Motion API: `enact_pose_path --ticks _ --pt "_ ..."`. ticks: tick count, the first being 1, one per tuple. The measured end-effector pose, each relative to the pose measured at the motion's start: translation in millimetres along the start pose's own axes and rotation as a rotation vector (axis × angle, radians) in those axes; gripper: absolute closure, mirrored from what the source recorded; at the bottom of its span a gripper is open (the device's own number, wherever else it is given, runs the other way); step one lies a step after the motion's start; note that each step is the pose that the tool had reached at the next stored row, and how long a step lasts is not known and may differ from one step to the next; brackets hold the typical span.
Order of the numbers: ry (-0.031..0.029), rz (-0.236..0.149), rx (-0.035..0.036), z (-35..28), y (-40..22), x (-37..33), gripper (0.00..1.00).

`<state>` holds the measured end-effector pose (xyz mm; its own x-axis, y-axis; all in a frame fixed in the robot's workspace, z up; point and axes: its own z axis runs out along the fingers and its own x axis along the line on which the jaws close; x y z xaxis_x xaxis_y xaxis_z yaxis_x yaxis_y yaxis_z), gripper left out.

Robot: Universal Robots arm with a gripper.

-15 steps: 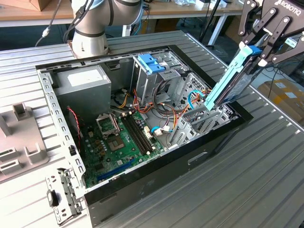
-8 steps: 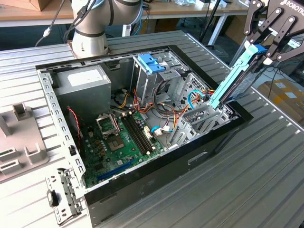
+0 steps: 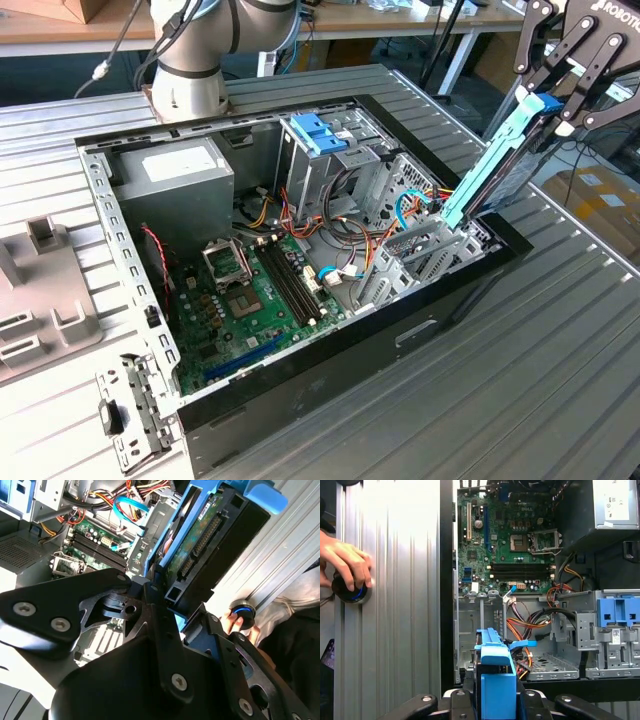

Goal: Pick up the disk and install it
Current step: 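Insert the disk into the insertion slot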

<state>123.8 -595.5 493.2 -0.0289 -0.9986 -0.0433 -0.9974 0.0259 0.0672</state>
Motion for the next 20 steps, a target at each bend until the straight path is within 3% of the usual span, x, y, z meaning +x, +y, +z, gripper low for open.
enact_pose_path --ticks 7,16,20 --pt "-0.0003 0.000 0.0000 2.2 1.7 -0.5 0.64" --pt "-0.0048 -0.010 -0.0006 8.5 19.2 -0.2 0.64" --pt "-0.0029 -0.039 -0.0019 10.0 20.7 -0.2 0.64"
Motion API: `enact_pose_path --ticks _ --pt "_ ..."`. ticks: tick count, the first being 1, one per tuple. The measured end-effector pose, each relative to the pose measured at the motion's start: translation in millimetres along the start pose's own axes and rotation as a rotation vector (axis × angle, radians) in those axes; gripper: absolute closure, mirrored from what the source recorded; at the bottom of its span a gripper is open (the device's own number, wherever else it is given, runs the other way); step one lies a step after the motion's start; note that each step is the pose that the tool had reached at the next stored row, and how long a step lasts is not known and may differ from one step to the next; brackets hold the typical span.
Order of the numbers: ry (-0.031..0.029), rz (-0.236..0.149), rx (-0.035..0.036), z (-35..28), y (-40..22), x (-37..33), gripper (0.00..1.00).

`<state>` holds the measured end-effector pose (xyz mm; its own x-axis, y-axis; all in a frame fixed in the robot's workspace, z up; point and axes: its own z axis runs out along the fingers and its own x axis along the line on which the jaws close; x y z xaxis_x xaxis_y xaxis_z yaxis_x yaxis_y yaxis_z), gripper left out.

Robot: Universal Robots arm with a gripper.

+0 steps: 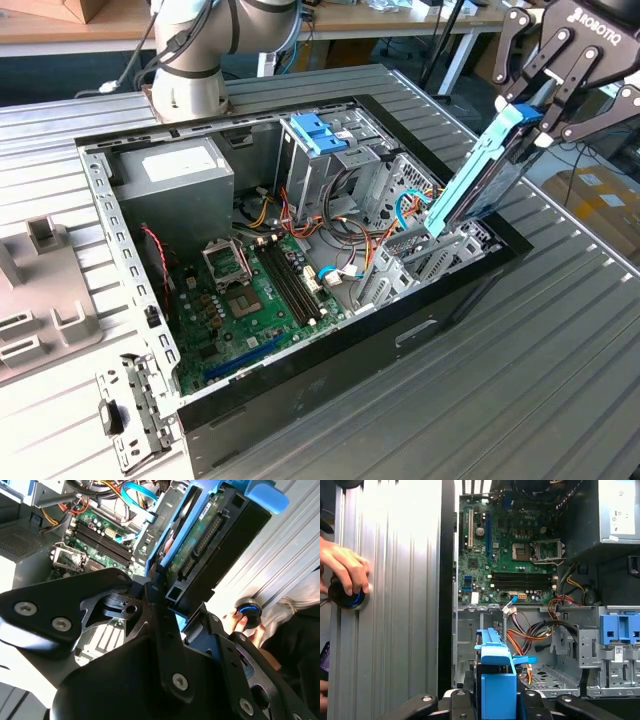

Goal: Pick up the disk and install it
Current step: 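Insert the disk into the insertion slot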

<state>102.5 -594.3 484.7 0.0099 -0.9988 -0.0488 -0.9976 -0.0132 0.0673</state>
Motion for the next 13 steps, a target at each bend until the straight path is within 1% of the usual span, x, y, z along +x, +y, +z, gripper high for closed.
enact_pose_path --ticks 1,2,3,9,13 --pt "0.0011 -0.014 -0.0008 0.1 0.1 0.0 0.64" --pt "0.0042 -0.063 -0.0031 0.6 0.2 0.0 0.64" --pt "0.0056 -0.081 -0.0039 0.6 0.1 0.1 0.64" --pt "0.0055 -0.083 -0.0041 0.7 0.3 0.0 0.64" --pt "0.0056 -0.083 -0.0040 1.1 3.3 0.0 0.64"
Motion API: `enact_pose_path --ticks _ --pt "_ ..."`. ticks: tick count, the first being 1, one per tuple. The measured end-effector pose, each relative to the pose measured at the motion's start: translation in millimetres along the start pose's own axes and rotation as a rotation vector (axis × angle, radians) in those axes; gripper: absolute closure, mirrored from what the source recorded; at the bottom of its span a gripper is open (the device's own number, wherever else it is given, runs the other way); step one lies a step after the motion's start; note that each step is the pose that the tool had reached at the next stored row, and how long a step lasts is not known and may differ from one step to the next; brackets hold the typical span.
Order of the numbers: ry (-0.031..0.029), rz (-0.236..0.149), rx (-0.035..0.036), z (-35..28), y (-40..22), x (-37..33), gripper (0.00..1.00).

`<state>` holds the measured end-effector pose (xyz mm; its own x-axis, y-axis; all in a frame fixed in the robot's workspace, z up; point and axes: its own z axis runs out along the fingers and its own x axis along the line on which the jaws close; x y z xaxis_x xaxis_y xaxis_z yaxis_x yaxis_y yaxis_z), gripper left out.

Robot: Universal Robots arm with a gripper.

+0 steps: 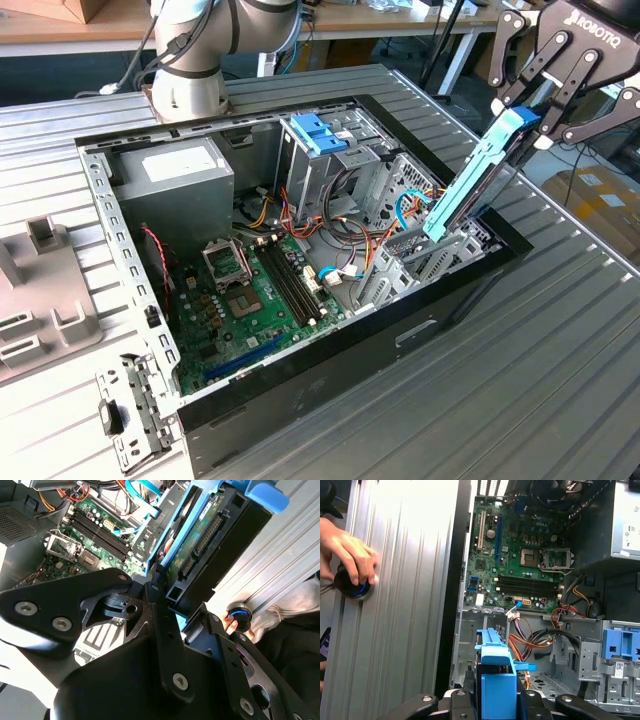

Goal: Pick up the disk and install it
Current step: 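Insert the disk into the insertion slot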

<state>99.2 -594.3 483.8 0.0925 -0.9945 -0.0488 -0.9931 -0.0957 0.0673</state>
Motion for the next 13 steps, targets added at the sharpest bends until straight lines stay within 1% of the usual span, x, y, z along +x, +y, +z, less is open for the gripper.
enact_pose_path --ticks 7,13 --pt "0.0000 0.000 0.0000 1.3 3.3 -0.2 0.64" --pt "-0.0010 0.000 0.0001 3.8 8.5 -0.6 0.64"
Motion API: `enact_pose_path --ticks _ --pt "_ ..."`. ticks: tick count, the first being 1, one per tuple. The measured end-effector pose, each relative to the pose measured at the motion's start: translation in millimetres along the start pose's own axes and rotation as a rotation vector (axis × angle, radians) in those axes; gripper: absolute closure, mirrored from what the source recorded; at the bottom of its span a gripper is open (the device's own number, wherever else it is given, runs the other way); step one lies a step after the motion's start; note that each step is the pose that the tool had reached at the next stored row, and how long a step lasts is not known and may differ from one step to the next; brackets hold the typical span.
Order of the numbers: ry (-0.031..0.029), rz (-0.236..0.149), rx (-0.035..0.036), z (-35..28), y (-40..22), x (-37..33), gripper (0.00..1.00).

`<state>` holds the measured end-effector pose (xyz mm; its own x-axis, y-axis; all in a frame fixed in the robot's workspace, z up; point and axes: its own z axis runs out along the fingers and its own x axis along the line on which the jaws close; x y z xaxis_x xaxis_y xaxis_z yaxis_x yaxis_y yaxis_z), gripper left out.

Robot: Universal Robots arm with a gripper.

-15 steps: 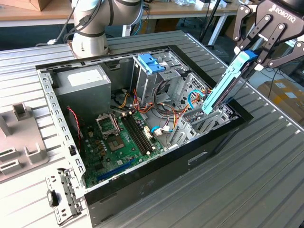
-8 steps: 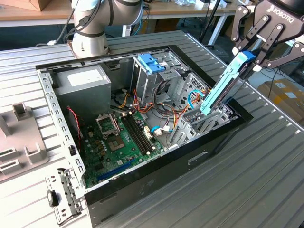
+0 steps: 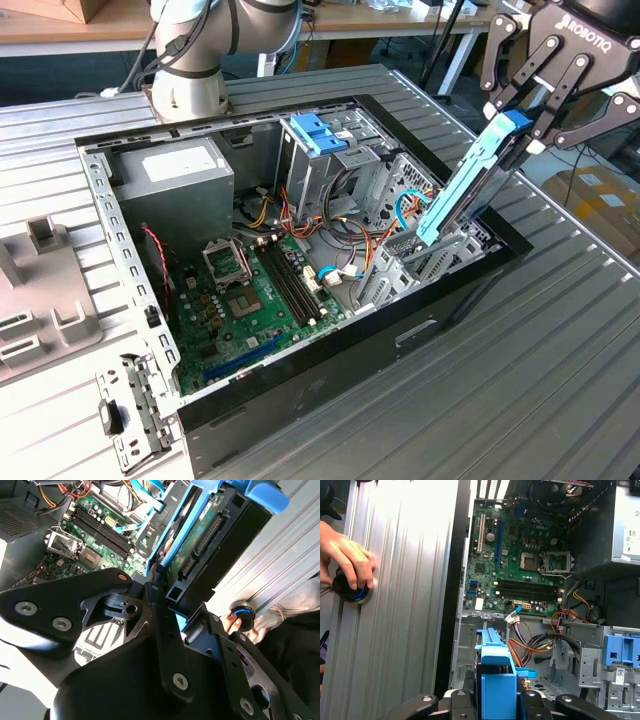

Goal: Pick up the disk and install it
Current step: 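Insert the disk into the insertion slot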

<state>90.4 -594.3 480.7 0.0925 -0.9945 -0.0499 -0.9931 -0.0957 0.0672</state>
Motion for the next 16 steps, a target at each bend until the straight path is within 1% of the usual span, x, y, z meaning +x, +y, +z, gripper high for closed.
enact_pose_path --ticks 4,16 --pt "-0.0009 0.000 0.0001 1.4 1.4 -0.1 0.64" --pt "-0.0030 -0.004 0.0001 6.2 2.2 0.0 0.64"
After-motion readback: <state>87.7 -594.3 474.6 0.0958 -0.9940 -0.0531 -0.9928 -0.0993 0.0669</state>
